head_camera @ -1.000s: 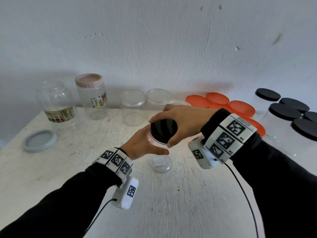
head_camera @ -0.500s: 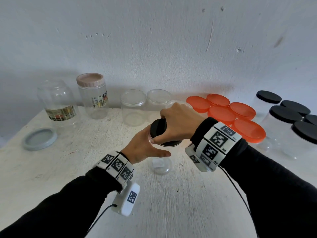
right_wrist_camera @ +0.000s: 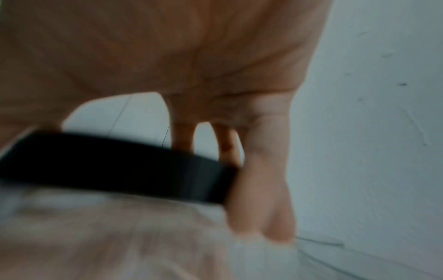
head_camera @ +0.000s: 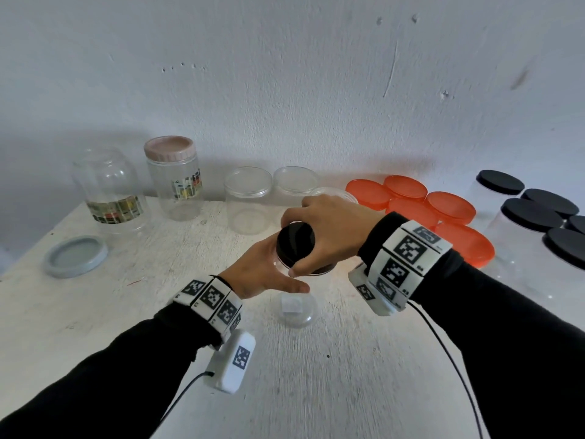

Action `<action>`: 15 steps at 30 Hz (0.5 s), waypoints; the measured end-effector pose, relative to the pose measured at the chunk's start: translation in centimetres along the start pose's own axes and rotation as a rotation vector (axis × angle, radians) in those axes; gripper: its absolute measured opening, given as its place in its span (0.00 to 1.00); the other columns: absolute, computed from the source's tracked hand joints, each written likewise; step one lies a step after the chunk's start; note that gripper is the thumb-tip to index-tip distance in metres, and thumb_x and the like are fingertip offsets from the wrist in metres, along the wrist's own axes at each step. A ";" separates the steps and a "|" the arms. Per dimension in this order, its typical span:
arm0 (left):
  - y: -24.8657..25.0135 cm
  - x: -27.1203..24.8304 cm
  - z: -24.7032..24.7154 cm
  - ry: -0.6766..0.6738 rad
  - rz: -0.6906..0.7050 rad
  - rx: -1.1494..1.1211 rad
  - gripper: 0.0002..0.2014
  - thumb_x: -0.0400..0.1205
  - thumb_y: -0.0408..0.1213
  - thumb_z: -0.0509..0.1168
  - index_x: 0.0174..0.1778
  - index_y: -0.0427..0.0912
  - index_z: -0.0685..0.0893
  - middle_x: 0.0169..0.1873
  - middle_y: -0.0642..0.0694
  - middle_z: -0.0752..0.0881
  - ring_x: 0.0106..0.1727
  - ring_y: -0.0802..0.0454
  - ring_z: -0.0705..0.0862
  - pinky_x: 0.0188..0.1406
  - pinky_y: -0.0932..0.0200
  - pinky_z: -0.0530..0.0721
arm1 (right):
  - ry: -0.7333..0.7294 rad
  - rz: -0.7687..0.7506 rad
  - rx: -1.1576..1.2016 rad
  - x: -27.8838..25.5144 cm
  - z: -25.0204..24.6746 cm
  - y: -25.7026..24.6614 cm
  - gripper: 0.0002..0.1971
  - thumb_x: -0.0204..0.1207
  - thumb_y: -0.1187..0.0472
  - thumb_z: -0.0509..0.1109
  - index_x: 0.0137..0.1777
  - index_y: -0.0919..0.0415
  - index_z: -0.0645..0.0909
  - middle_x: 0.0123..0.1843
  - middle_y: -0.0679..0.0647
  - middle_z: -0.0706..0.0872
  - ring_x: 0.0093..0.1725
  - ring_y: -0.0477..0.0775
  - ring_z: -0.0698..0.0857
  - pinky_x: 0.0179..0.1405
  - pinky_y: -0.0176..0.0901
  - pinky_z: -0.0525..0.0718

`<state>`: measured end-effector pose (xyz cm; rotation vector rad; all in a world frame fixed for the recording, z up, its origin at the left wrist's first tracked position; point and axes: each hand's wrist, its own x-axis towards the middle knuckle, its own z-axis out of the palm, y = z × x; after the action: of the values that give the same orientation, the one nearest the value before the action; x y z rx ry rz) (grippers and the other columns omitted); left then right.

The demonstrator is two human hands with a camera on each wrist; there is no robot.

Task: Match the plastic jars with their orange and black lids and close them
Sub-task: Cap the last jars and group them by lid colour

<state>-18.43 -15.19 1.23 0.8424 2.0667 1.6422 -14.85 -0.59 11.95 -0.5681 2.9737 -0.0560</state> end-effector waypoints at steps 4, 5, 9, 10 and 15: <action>-0.1 -0.3 0.8 0.059 0.033 -0.008 0.38 0.58 0.36 0.83 0.63 0.56 0.75 0.55 0.57 0.86 0.59 0.64 0.82 0.55 0.69 0.79 | 0.145 0.114 0.000 -0.3 0.9 -0.6 0.32 0.63 0.33 0.71 0.55 0.60 0.78 0.38 0.50 0.76 0.39 0.51 0.78 0.31 0.39 0.76; -0.1 -0.4 0.9 0.063 0.033 -0.010 0.39 0.57 0.41 0.82 0.64 0.56 0.75 0.56 0.57 0.85 0.60 0.62 0.82 0.58 0.66 0.80 | 0.158 0.136 -0.022 -0.4 1.1 -0.9 0.32 0.64 0.32 0.70 0.54 0.60 0.78 0.36 0.49 0.74 0.37 0.51 0.77 0.29 0.38 0.73; 0.1 -0.3 0.6 0.037 0.014 0.020 0.38 0.59 0.39 0.83 0.64 0.56 0.74 0.58 0.56 0.84 0.61 0.63 0.81 0.59 0.65 0.79 | 0.079 0.146 -0.167 -0.5 0.8 -0.6 0.40 0.64 0.24 0.61 0.66 0.54 0.74 0.50 0.51 0.79 0.49 0.55 0.80 0.43 0.45 0.76; 0.2 -0.2 0.5 0.027 0.008 0.031 0.37 0.61 0.36 0.82 0.63 0.58 0.74 0.58 0.57 0.84 0.61 0.65 0.81 0.57 0.69 0.78 | 0.006 0.106 -0.152 -0.7 0.4 -0.3 0.40 0.65 0.25 0.61 0.71 0.49 0.70 0.59 0.50 0.78 0.56 0.54 0.79 0.49 0.48 0.77; 0.3 -0.1 0.0 0.006 -0.012 0.067 0.36 0.61 0.35 0.82 0.60 0.60 0.73 0.58 0.59 0.83 0.61 0.67 0.79 0.56 0.70 0.76 | -0.127 -0.063 0.059 -0.8 -0.9 0.0 0.34 0.65 0.42 0.75 0.71 0.41 0.69 0.59 0.46 0.72 0.60 0.49 0.75 0.56 0.45 0.79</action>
<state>-18.28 -15.20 1.52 0.8468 2.1374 1.5787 -14.21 -0.28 12.95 -0.6338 2.8214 -0.1080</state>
